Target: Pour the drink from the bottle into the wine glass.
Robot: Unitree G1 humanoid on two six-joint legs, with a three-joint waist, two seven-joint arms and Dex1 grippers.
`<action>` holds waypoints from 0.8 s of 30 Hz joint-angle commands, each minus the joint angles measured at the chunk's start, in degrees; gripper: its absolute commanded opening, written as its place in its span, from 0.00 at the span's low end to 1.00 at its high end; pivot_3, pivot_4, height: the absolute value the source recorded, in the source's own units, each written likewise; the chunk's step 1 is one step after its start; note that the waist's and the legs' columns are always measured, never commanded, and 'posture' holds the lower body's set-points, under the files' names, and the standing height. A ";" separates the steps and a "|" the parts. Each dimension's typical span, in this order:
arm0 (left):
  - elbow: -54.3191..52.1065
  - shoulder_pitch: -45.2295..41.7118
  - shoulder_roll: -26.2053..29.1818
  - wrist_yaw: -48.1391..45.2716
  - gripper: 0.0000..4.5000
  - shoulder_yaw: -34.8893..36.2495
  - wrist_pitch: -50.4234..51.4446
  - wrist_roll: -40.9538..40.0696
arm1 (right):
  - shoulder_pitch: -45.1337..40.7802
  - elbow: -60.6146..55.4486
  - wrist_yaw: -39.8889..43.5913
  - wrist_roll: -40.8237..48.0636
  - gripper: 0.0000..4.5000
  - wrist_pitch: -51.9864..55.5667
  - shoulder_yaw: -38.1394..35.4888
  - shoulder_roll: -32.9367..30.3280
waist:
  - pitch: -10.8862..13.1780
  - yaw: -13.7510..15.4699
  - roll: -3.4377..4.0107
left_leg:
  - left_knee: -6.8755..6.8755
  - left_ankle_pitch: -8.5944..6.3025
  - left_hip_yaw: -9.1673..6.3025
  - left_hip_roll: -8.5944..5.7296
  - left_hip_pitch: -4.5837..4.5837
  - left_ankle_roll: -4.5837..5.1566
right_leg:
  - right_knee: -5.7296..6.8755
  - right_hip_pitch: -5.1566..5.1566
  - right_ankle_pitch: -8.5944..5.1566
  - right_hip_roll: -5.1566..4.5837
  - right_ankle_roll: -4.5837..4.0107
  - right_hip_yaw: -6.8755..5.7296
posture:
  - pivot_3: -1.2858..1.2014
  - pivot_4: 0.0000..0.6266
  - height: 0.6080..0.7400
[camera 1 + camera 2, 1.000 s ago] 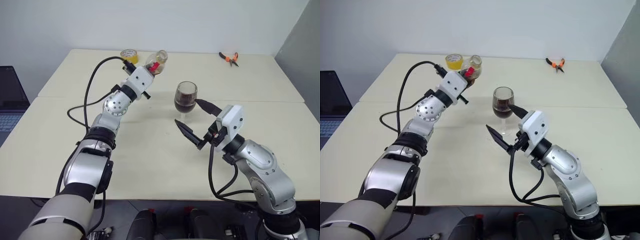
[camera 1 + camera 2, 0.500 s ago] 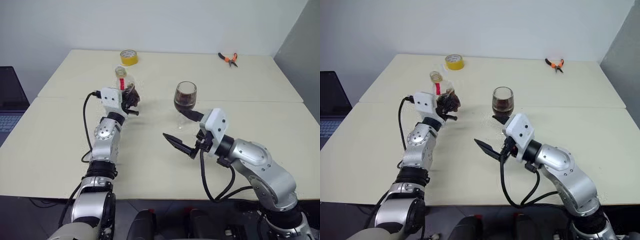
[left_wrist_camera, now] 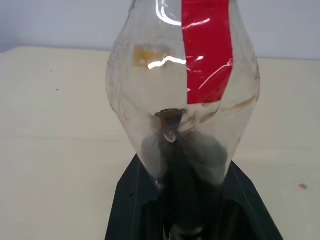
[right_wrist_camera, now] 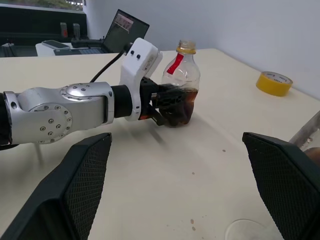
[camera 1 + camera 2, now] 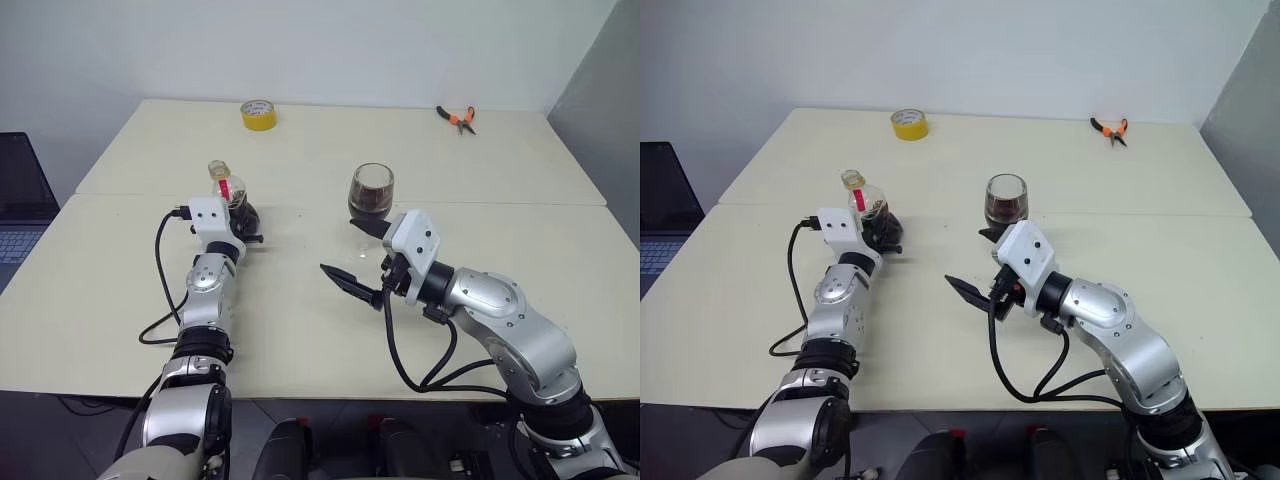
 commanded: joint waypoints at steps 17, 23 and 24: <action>-4.68 3.43 -0.19 0.68 0.99 -0.82 -3.07 1.84 | 0.82 -1.98 0.01 -0.77 1.00 -1.03 -1.59 -0.67 | -0.01 -0.02 0.00 | -0.01 0.00 0.00 0.00 0.00 0.00 | -0.01 0.00 0.00 0.00 0.00 0.01 | 0.52 0.24 1.00; -26.45 15.81 1.03 -2.60 0.99 -1.65 6.39 0.04 | 9.60 -4.40 -1.16 -2.10 1.00 -4.11 -6.24 -3.11 | -0.02 -0.02 0.00 | -0.06 -0.01 0.02 0.03 0.00 -0.02 | -0.08 0.01 0.00 -0.02 0.00 0.07 | 0.52 0.24 1.00; -30.58 18.05 0.66 -2.36 0.99 -1.60 9.05 -0.64 | 12.28 -3.89 -1.66 -2.84 1.00 -5.49 -6.35 -3.01 | -0.02 0.04 0.00 | -0.07 -0.01 0.02 0.03 0.00 -0.03 | -0.08 0.03 0.00 -0.02 0.00 0.06 | 0.52 0.24 1.00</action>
